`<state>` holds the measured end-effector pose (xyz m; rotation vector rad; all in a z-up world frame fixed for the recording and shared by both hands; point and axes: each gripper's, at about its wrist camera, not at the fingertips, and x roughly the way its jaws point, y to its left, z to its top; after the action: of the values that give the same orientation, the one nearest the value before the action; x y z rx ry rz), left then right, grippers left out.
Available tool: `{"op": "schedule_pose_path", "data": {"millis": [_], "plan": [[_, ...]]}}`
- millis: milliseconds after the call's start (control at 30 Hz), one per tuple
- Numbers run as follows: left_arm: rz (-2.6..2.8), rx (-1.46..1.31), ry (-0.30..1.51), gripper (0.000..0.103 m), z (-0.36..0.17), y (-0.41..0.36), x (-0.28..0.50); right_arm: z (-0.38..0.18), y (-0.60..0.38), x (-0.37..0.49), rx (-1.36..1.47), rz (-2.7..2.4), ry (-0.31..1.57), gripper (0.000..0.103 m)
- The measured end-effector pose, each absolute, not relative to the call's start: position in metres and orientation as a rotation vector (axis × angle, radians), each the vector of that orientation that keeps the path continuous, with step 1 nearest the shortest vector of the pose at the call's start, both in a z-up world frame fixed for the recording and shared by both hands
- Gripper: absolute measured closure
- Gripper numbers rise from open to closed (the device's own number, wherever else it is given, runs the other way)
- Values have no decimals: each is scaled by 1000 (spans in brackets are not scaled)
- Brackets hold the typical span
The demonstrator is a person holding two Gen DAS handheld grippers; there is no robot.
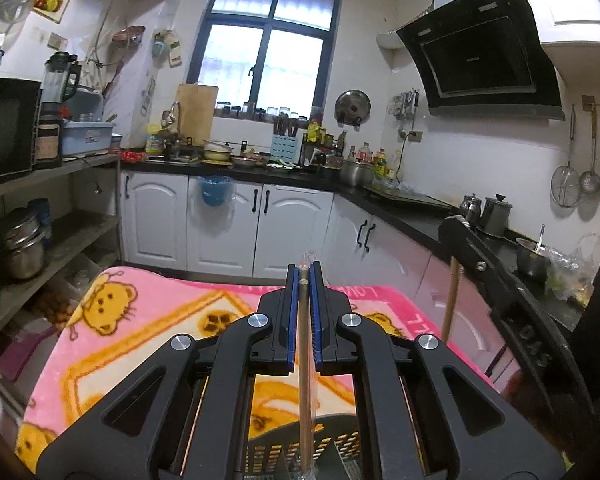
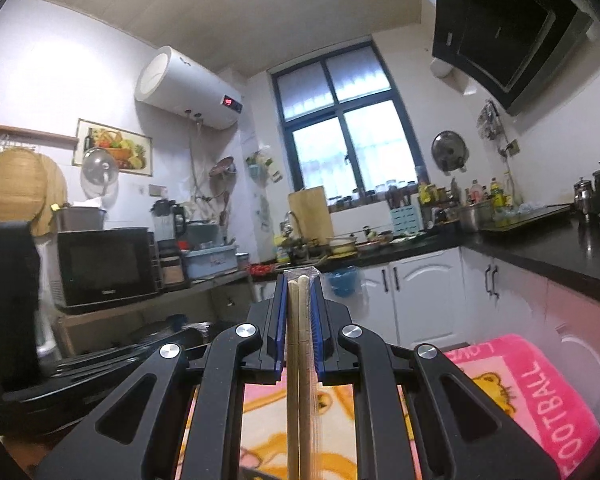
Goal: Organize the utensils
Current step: 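Lower both chopstick pairs into the caddy and open both tools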
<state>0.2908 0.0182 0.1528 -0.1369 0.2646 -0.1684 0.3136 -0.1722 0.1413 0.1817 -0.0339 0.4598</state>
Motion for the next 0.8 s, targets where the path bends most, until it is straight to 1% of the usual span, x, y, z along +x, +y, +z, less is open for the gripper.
{"op": "schedule_pose_path", "data": {"millis": [267, 533, 800], "plan": [[-190, -126, 286, 100, 129, 13, 290, 108, -177, 315, 179, 421, 2, 91], [-198, -115, 354, 100, 104, 9, 288, 91, -186, 296, 154, 404, 81, 90], [-208, -114, 407, 100, 94, 12, 278, 85, -200, 281, 167, 418, 148, 72]]}}
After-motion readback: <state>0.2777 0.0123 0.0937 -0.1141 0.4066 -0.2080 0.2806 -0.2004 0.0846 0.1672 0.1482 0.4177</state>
